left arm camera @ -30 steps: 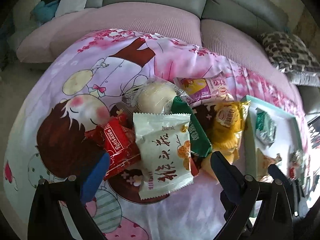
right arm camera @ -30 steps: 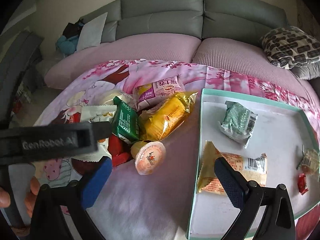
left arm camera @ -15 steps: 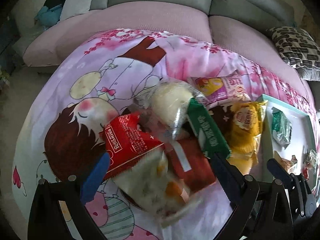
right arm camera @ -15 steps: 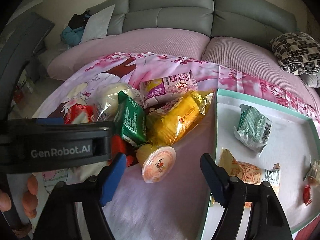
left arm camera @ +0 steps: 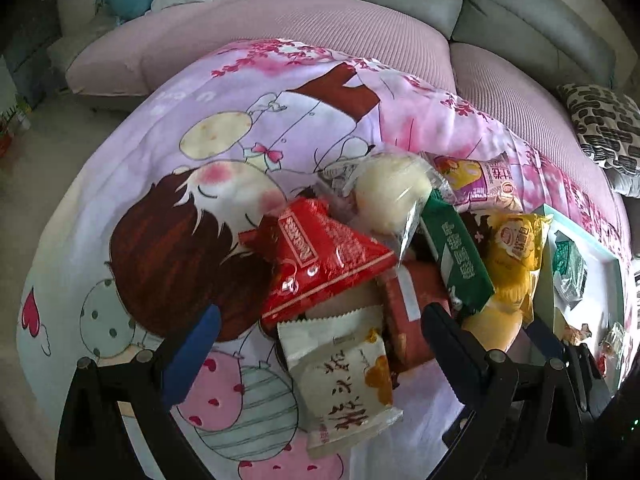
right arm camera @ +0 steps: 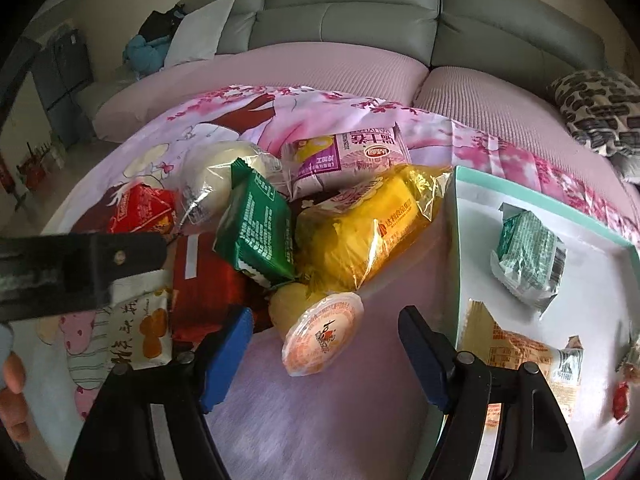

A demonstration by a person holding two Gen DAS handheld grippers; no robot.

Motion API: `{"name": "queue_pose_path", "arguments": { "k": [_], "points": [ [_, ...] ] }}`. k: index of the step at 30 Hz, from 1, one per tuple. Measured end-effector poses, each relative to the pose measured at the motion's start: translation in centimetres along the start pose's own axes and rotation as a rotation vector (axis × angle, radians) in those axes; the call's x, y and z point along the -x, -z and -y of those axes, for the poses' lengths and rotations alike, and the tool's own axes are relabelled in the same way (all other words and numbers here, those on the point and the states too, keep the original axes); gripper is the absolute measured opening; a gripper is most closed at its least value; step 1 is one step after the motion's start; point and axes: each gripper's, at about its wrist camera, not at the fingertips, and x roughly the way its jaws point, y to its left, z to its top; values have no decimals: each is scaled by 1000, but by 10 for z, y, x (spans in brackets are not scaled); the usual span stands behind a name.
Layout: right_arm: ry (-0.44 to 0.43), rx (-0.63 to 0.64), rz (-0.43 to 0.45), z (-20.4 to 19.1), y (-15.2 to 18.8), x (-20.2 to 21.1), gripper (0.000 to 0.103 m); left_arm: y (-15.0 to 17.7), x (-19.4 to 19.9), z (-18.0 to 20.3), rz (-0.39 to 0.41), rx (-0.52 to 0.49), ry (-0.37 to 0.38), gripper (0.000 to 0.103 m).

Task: Organize snacks
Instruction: 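Move the left tool to the white printed packet while the right tool approaches the yellow jelly cup, then grasp the white printed packet with the left tool while the right tool grasps the jelly cup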

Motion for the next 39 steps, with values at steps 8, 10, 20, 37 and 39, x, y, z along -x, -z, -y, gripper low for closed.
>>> {"name": "queue_pose_path", "arguments": {
  "k": [8, 10, 20, 37, 39],
  "points": [
    [79, 66, 7, -8, 1, -7, 78, 12, -8, 1, -49, -8, -10, 100],
    [95, 86, 9, -11, 1, -9, 76, 14, -9, 0, -53, -5, -13, 100],
    [14, 55, 4, -9, 4, -8, 52, 25, -12, -4, -80, 0, -6, 100],
    [19, 44, -16, -12, 32, 15, 52, 53, -22, 9, -105, -77, -74, 98],
    [20, 38, -18, -11, 34, 17, 52, 54, -23, 12, -98, -83, -78, 97]
  ]
}}
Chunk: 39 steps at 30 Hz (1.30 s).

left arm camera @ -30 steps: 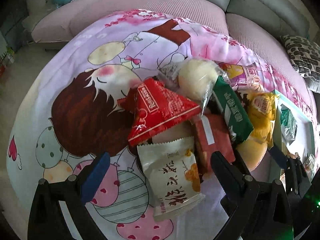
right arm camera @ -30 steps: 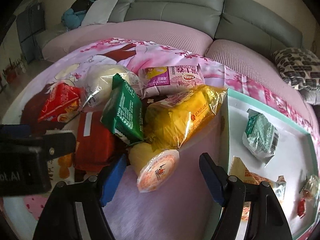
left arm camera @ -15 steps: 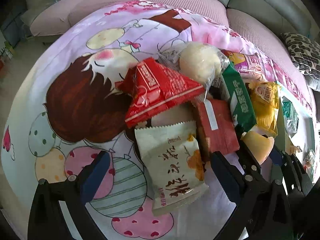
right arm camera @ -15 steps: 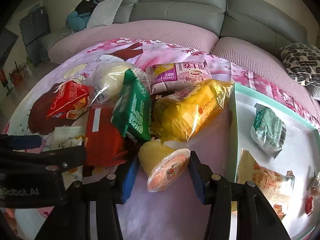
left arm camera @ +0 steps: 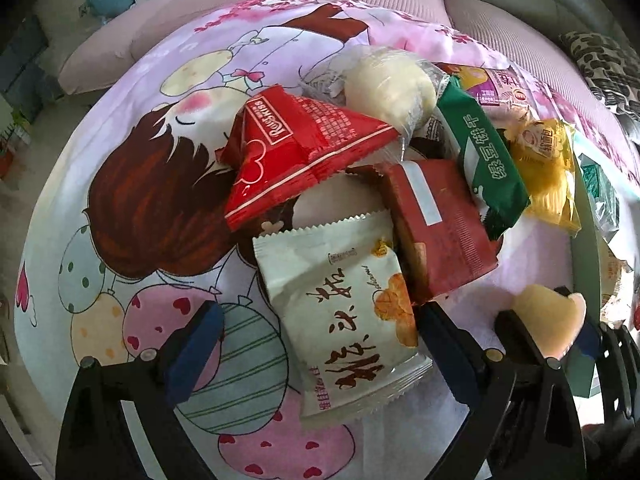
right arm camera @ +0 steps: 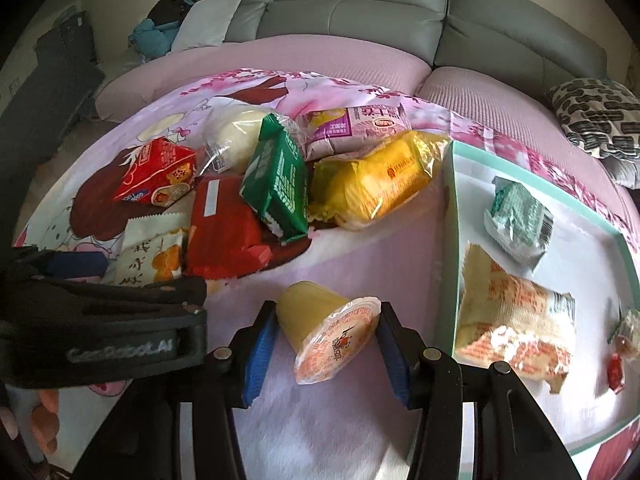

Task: Organize snacks
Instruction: 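Grasp the white printed packet with the left tool while the right tool grasps the jelly cup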

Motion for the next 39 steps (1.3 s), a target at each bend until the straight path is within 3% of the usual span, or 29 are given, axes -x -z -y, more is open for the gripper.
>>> {"name": "queue_pose_path", "arguments": {
  "k": [3, 5, 7, 9, 20, 26, 28, 29, 31, 39],
  "points": [
    [1, 0, -4, -1, 3, 2, 52, 1, 1, 8, 14, -13, -2, 92],
    [3, 0, -6, -2, 5, 3, 52, 2, 4, 12, 22, -13, 14, 83],
    [0, -4, -7, -2, 6, 4, 52, 2, 9, 19, 35, -17, 30, 64],
    [-4, -6, -9, -2, 6, 4, 52, -4, 12, 24, 38, -15, 32, 62],
    [-24, -36, -7, 2, 2, 7, 52, -9, 19, 15, 60, 30, 77, 59],
    [-45, -82, 50, 10, -3, 24, 51, -11, 34, 0, 108, 52, 106, 59],
    [-47, -90, 74, 12, -5, 32, 49, -13, 42, -4, 128, 58, 108, 59],
    [-50, -92, 87, 13, -6, 35, 39, -14, 45, -6, 141, 61, 109, 59],
    [-55, -93, 99, 15, -8, 40, 38, -15, 49, -9, 157, 68, 113, 59],
    [-58, -97, 63, 19, -9, 31, 38, -16, 37, -4, 108, 52, 100, 59]
  ]
}}
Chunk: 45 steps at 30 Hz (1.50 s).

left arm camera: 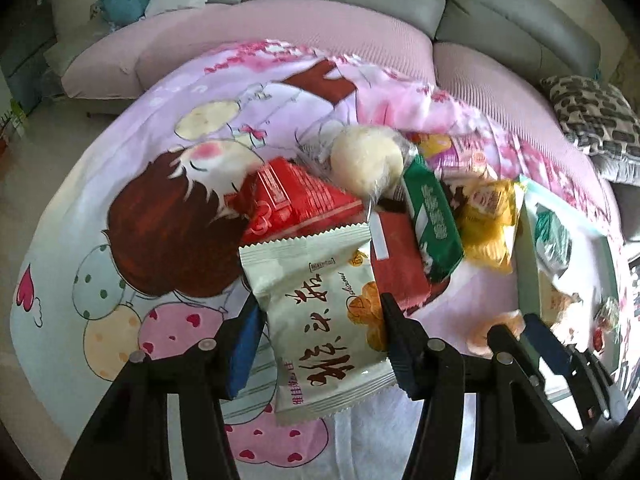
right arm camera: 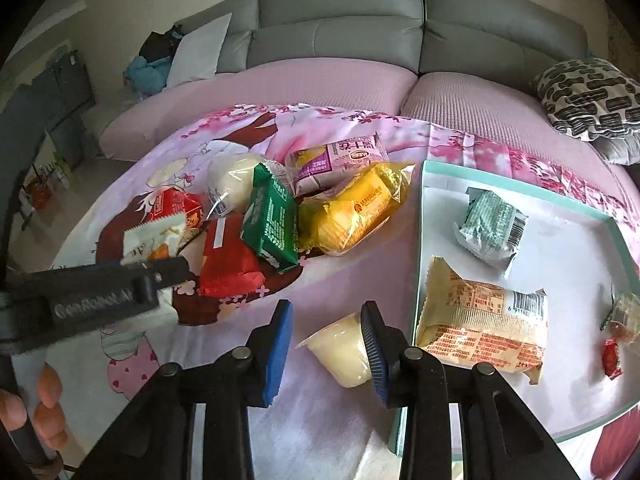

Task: Organize snacks
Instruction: 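Grasp the white printed packet with the left tool while the right tool grasps the jelly cup, then lift both held items and carry them over the teal-rimmed tray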

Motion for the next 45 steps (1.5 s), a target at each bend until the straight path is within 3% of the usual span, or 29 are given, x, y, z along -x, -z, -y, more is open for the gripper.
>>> {"name": "queue_pose_path", "arguments": {
  "k": [6, 9, 18, 27, 31, 35, 45],
  "points": [
    [-3, 4, -8, 0, 2, -1, 42, 2, -4, -2, -23, 6, 8, 59],
    [-41, -3, -22, 1, 4, -1, 60, 2, -6, -5, -34, 16, 17, 59],
    [20, 93, -54, -13, 12, -8, 65, 3, -9, -10, -63, 37, 49, 59],
    [130, 264, -96, -26, 23, -25, 58, 1, -13, -14, -78, 49, 87, 59],
    [138, 269, -95, -25, 24, -25, 55, 1, -13, -16, -81, 54, 97, 59],
    [166, 267, -90, -23, 23, -25, 38, 1, -12, -17, -80, 60, 101, 59],
    [134, 228, -36, -23, 14, -11, 37, -1, -10, -17, -67, 59, 100, 59]
  ]
}}
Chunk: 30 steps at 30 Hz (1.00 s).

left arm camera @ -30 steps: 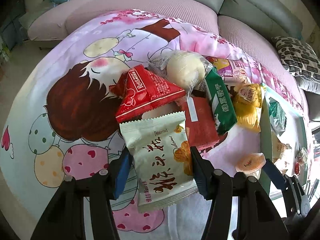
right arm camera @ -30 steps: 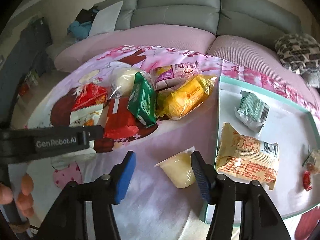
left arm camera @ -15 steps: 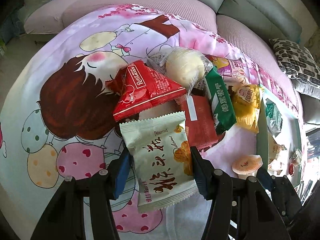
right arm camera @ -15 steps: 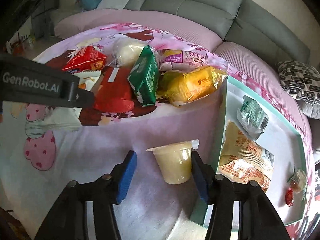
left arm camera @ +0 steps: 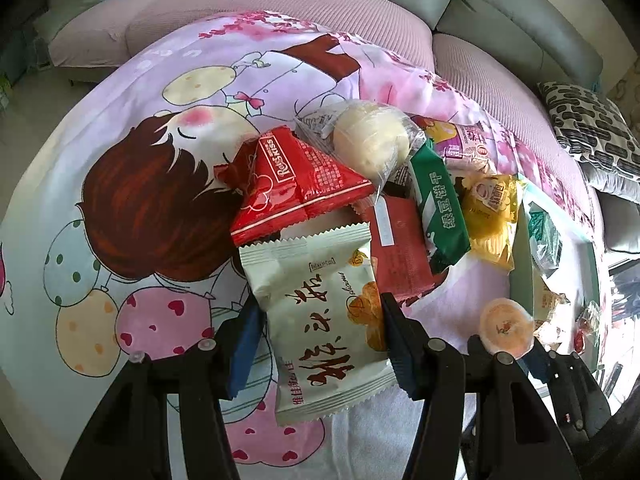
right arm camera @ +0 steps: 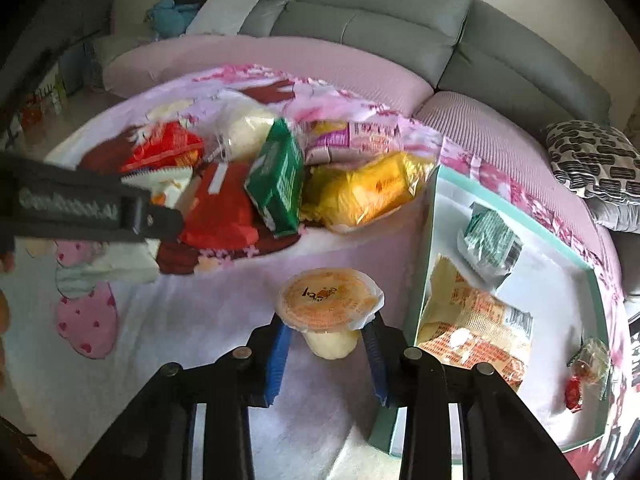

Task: Organize snacks
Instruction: 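Lift both held items and carry them over the teal-rimmed tray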

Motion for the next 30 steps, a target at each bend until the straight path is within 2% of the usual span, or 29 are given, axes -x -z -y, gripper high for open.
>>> {"name": "queue_pose_path", "arguments": {
  "k": [10, 24, 30],
  "points": [
    [-33, -42, 92, 6, -9, 25, 36, -1, 16, 0, 59, -6, 5, 59],
    [-29, -117, 151, 29, -14, 44, 37, -2, 41, 9, 140, -26, -4, 59],
    [3, -199, 184, 60, -14, 57, 36, -1, 49, 25, 152, -45, 54, 59]
  ]
}}
